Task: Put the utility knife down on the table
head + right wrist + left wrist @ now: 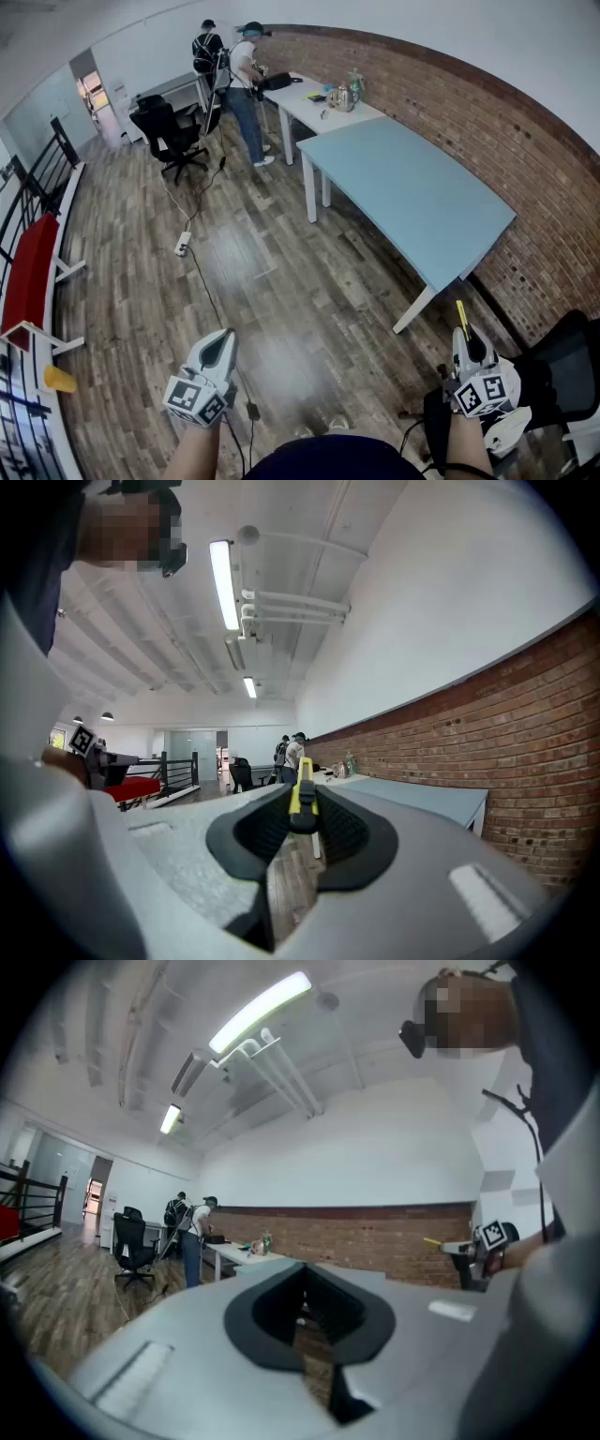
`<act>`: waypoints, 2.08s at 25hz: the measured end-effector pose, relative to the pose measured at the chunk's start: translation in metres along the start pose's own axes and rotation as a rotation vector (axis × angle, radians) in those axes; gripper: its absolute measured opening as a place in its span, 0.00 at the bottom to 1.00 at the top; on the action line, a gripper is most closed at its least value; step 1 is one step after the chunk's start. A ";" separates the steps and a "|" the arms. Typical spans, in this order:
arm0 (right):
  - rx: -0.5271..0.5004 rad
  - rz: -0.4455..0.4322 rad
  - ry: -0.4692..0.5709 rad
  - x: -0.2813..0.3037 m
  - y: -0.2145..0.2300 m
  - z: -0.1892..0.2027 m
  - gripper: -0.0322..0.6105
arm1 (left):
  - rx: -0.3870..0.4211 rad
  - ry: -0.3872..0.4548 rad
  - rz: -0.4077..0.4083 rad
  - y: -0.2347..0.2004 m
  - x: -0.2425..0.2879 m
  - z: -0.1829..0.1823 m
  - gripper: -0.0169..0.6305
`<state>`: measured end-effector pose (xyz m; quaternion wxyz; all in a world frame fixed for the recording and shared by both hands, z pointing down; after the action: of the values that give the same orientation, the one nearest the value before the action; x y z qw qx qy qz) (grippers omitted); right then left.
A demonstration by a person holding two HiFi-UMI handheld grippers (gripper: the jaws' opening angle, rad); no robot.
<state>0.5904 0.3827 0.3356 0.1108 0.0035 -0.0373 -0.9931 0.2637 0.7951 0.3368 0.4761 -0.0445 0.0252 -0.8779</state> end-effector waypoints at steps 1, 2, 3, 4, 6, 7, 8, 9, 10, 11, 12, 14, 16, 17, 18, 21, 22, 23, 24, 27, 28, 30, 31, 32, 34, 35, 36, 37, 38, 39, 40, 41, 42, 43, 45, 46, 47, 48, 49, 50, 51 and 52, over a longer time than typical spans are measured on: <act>-0.001 0.000 -0.001 0.001 0.002 0.000 0.16 | -0.009 0.001 0.000 0.002 0.002 0.000 0.03; -0.003 0.001 -0.003 0.001 0.004 0.001 0.16 | -0.017 0.003 0.000 0.004 0.004 0.000 0.03; -0.005 0.003 -0.005 0.002 0.007 0.001 0.16 | -0.023 0.007 0.002 0.007 0.007 -0.001 0.03; -0.006 0.007 -0.008 0.002 0.009 0.001 0.16 | -0.026 0.011 0.006 0.009 0.010 -0.002 0.03; -0.007 0.010 -0.016 0.001 0.014 0.002 0.16 | -0.025 0.019 0.016 0.015 0.015 -0.005 0.03; -0.006 0.007 -0.020 0.001 0.016 0.002 0.16 | -0.023 0.022 0.017 0.017 0.016 -0.007 0.03; -0.003 0.003 -0.021 0.001 0.018 0.003 0.16 | -0.021 0.025 0.016 0.019 0.018 -0.009 0.03; 0.004 -0.002 -0.015 0.001 0.020 0.002 0.16 | -0.016 0.027 0.014 0.022 0.019 -0.010 0.03; 0.015 -0.005 0.001 0.000 0.023 0.001 0.16 | -0.007 0.027 0.014 0.024 0.021 -0.011 0.03; 0.029 -0.006 0.023 -0.001 0.025 -0.002 0.17 | 0.007 0.024 0.017 0.027 0.024 -0.011 0.03; 0.041 -0.008 0.046 -0.003 0.028 -0.006 0.17 | 0.023 0.022 0.022 0.030 0.028 -0.011 0.03; 0.040 -0.020 0.066 -0.005 0.032 -0.012 0.17 | 0.048 0.031 0.030 0.035 0.034 -0.015 0.03; 0.019 -0.037 0.059 -0.002 0.038 -0.011 0.17 | 0.051 0.050 0.020 0.039 0.041 -0.018 0.03; 0.017 -0.042 0.052 0.002 0.042 -0.007 0.17 | 0.042 0.054 0.010 0.040 0.044 -0.017 0.03; 0.025 -0.042 0.044 0.005 0.046 -0.001 0.17 | 0.026 0.049 0.001 0.040 0.048 -0.014 0.03; 0.059 -0.037 0.029 0.018 0.053 0.013 0.17 | 0.005 0.013 -0.002 0.036 0.059 -0.003 0.03; 0.062 -0.034 0.030 0.023 0.054 0.015 0.17 | 0.013 0.003 0.000 0.032 0.063 -0.002 0.03; 0.063 -0.032 0.036 0.029 0.056 0.015 0.17 | 0.020 -0.003 0.001 0.027 0.069 -0.001 0.03; 0.063 -0.031 0.044 0.036 0.058 0.014 0.17 | 0.026 -0.006 0.000 0.022 0.076 0.000 0.03; 0.060 -0.021 0.051 0.057 0.068 0.011 0.17 | 0.032 -0.015 0.004 0.010 0.104 -0.001 0.03; 0.057 -0.017 0.047 0.063 0.071 0.010 0.17 | 0.031 -0.016 0.010 0.007 0.115 -0.002 0.03; 0.052 -0.006 0.036 0.076 0.075 0.008 0.17 | 0.024 -0.016 0.027 0.001 0.136 -0.004 0.03; 0.050 0.002 0.033 0.083 0.076 0.007 0.17 | 0.022 -0.018 0.040 -0.004 0.147 -0.005 0.03; 0.049 0.013 0.033 0.091 0.078 0.006 0.17 | 0.023 -0.021 0.055 -0.008 0.158 -0.005 0.03; 0.049 0.036 0.038 0.107 0.080 0.004 0.17 | 0.027 -0.028 0.083 -0.018 0.182 -0.006 0.03; 0.052 0.047 0.042 0.116 0.081 0.003 0.17 | 0.028 -0.031 0.096 -0.023 0.194 -0.007 0.03; 0.055 0.058 0.045 0.124 0.082 0.003 0.17 | 0.029 -0.033 0.110 -0.028 0.206 -0.009 0.03; 0.058 0.068 0.047 0.133 0.083 0.003 0.17 | 0.028 -0.032 0.123 -0.032 0.217 -0.011 0.03; 0.059 0.077 0.048 0.142 0.083 0.003 0.17 | 0.028 -0.031 0.136 -0.037 0.228 -0.013 0.03; 0.060 0.086 0.049 0.151 0.083 0.002 0.17 | 0.029 -0.030 0.148 -0.042 0.239 -0.016 0.03; 0.060 0.095 0.050 0.160 0.083 0.001 0.17 | 0.030 -0.030 0.158 -0.047 0.249 -0.018 0.03; 0.059 0.103 0.051 0.169 0.083 0.000 0.17 | 0.031 -0.032 0.168 -0.053 0.260 -0.021 0.03; 0.057 0.111 0.052 0.178 0.082 -0.001 0.17 | 0.033 -0.032 0.178 -0.060 0.270 -0.023 0.03; 0.056 0.117 0.053 0.188 0.082 -0.002 0.17 | 0.036 -0.031 0.188 -0.066 0.280 -0.025 0.03; 0.057 0.127 0.058 0.208 0.080 -0.003 0.17 | 0.044 -0.024 0.208 -0.078 0.299 -0.029 0.03; 0.058 0.130 0.060 0.218 0.079 -0.003 0.17 | 0.044 -0.021 0.217 -0.084 0.308 -0.030 0.03; 0.059 0.132 0.063 0.227 0.077 -0.003 0.17 | 0.043 -0.020 0.225 -0.090 0.316 -0.031 0.03; 0.057 0.134 0.066 0.236 0.075 -0.004 0.17 | 0.040 -0.021 0.232 -0.096 0.323 -0.031 0.03; 0.054 0.136 0.069 0.243 0.073 -0.005 0.17 | 0.036 -0.023 0.240 -0.101 0.330 -0.031 0.03; 0.050 0.139 0.072 0.250 0.071 -0.007 0.17 | 0.033 -0.024 0.248 -0.105 0.336 -0.030 0.03; 0.046 0.141 0.074 0.255 0.069 -0.008 0.17 | 0.030 -0.025 0.257 -0.108 0.342 -0.029 0.03; 0.044 0.144 0.076 0.259 0.067 -0.008 0.17 | 0.028 -0.025 0.264 -0.111 0.347 -0.029 0.03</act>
<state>0.3529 0.2604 0.3326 0.1833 0.0407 -0.0553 -0.9807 -0.0201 0.5647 0.3367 0.5884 -0.0451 0.0126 -0.8072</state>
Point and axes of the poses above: the fingertips, and each gripper's own axes: x forward along the fingers, y to its right, z out of its underside, the point moved 6 cm from there along -x, backward along the fingers, and after that the axes turned 9 degrees about -z, right-handed, at the moved point
